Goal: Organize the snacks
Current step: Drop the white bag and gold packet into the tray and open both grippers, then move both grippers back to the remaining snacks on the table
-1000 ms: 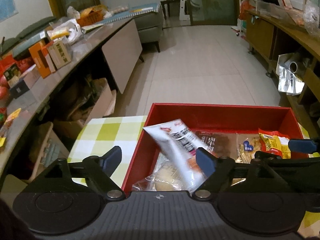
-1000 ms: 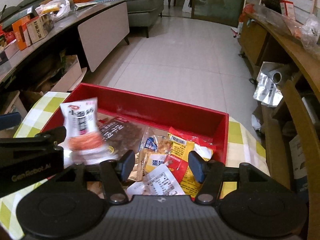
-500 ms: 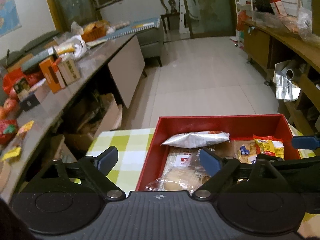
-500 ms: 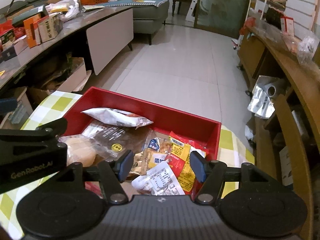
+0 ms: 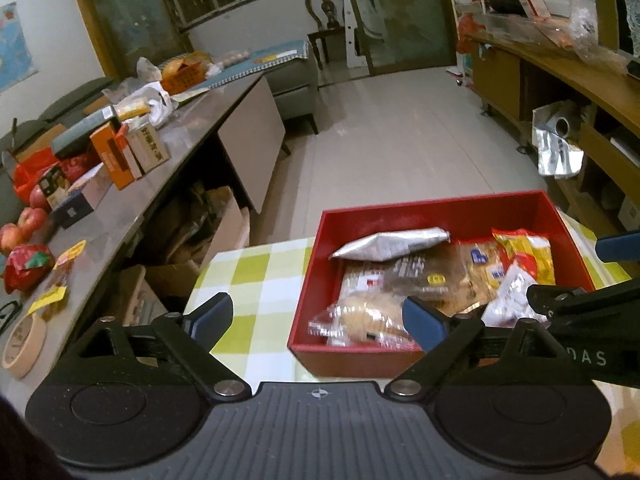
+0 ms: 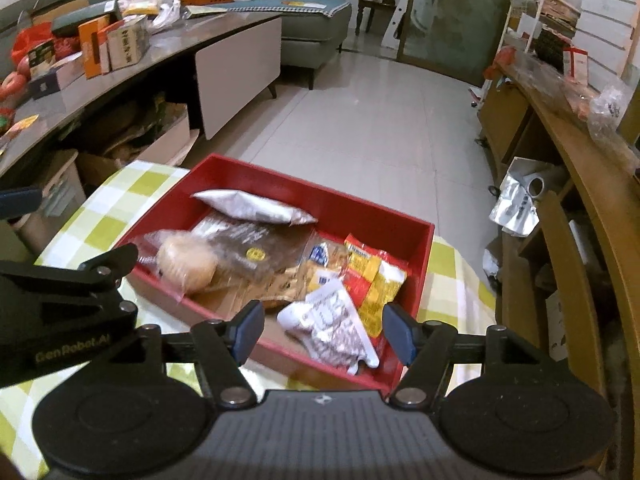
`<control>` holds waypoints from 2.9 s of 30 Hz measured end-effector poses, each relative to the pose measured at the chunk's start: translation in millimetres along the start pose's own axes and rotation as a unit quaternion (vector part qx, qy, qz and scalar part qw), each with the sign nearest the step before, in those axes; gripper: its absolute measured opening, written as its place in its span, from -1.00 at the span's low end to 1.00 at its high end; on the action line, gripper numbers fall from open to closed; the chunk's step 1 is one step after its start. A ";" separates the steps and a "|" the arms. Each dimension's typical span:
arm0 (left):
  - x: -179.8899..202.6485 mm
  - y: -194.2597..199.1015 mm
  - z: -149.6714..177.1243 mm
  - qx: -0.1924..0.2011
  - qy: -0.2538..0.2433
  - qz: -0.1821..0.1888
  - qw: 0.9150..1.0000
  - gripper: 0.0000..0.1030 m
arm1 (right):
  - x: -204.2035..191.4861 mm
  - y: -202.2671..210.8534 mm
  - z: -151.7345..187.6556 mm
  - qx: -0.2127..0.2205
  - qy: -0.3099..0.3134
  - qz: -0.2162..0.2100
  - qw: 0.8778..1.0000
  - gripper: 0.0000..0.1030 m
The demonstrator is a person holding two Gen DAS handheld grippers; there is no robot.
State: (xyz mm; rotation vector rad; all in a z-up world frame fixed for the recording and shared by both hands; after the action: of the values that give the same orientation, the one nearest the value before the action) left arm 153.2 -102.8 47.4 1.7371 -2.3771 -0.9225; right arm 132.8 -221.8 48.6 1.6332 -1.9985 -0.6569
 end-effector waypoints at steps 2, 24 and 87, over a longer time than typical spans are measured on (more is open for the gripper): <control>-1.5 5.5 3.6 0.000 0.000 0.003 1.000 0.84 | -3.4 5.4 3.7 -0.001 0.005 -0.004 1.000 0.45; -8.7 39.8 21.6 -0.002 0.003 0.016 1.000 0.86 | -31.6 42.7 23.8 -0.003 0.037 -0.034 0.999 0.47; -83.7 44.5 95.2 -0.126 0.057 0.080 0.987 0.90 | -124.5 21.3 154.5 -0.185 0.217 -0.231 0.930 0.56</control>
State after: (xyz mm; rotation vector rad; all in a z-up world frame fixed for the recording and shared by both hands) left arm 109.7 20.3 15.9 1.4451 -2.1794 -1.0191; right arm 41.4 -85.4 -64.8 1.8205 -1.1078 -0.7052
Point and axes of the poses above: each gripper's, at about its wrist camera, not at the fingertips, and y roughly against the way its jaws point, x to its right, z to its underside, the point moved 1 cm from there along -y, roughly the way its jaws point, and after that the axes turned 11 degrees about x, right-handed, at the moved point
